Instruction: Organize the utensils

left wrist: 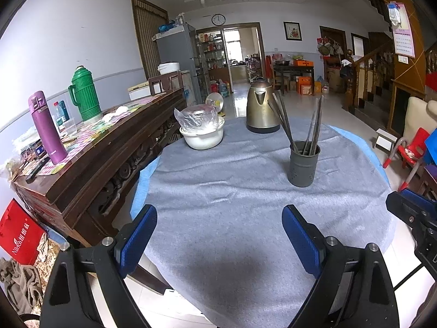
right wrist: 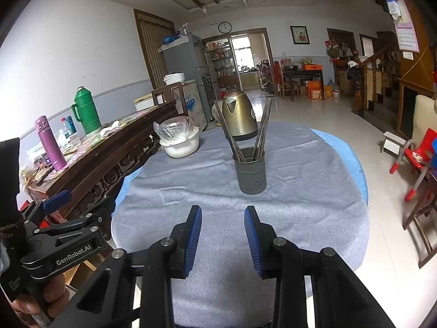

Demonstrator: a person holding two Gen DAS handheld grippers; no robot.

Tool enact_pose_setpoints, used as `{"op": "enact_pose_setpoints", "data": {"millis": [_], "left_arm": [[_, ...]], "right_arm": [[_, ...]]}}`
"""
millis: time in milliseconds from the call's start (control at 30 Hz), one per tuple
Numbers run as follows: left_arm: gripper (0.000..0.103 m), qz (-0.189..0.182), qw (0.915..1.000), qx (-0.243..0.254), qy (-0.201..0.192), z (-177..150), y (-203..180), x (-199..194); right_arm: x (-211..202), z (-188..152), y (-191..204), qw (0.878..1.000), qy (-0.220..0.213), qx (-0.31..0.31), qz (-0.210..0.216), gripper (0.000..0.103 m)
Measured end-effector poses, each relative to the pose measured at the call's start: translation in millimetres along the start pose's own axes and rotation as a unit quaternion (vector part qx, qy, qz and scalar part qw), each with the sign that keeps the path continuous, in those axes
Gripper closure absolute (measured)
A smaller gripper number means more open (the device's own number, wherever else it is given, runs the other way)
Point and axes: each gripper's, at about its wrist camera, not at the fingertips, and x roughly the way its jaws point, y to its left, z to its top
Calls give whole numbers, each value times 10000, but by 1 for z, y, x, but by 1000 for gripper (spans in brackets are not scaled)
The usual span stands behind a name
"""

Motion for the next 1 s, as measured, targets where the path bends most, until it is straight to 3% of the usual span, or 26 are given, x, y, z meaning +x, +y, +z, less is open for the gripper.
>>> {"op": "enact_pose_setpoints", "data": {"millis": [1000], "left_arm": [[10, -32, 10000, -25, -27, 2, 2, 0]], "right_arm": [[0, 0, -1, 10000, -12, -8, -2, 67]]}}
